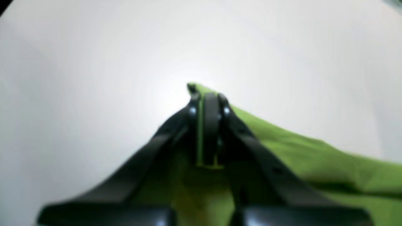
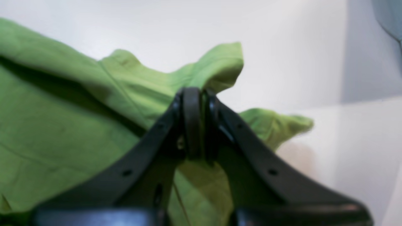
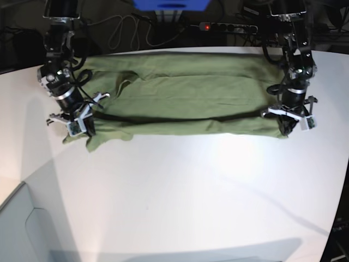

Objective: Fold the T-shirt properly

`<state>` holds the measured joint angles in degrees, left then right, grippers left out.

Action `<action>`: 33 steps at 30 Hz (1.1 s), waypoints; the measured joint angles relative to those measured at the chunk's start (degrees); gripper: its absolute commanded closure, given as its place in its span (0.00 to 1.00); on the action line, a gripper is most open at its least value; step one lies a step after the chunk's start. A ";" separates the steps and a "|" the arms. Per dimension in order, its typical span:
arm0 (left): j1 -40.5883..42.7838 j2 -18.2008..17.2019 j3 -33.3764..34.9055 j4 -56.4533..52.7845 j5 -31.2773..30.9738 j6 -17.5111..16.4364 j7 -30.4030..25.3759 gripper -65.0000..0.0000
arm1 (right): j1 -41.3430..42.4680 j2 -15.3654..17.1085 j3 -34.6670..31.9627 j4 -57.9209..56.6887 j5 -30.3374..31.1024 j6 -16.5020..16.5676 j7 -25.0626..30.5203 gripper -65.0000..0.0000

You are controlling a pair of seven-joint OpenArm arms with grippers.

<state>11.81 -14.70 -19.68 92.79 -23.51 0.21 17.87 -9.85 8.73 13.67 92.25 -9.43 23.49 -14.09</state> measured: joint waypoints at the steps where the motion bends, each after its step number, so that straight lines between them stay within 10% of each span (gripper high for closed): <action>1: 0.55 0.09 0.00 -0.02 0.02 -0.02 0.17 1.00 | -0.31 0.02 0.20 -0.04 -0.07 -0.02 -0.46 1.00; 29: 2.45 0.39 -2.38 -3.34 -0.04 -0.31 -0.02 1.00 | -1.16 -1.27 6.03 -3.61 -0.02 4.57 -0.31 1.00; 33: 2.45 0.42 -2.38 -3.34 -0.04 -0.31 0.02 1.00 | -0.98 -1.29 6.03 -3.61 0.04 4.57 -2.14 0.79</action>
<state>14.26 -14.28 -22.06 89.45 -23.55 -0.10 17.89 -10.83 7.44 19.70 88.64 -9.39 28.05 -16.23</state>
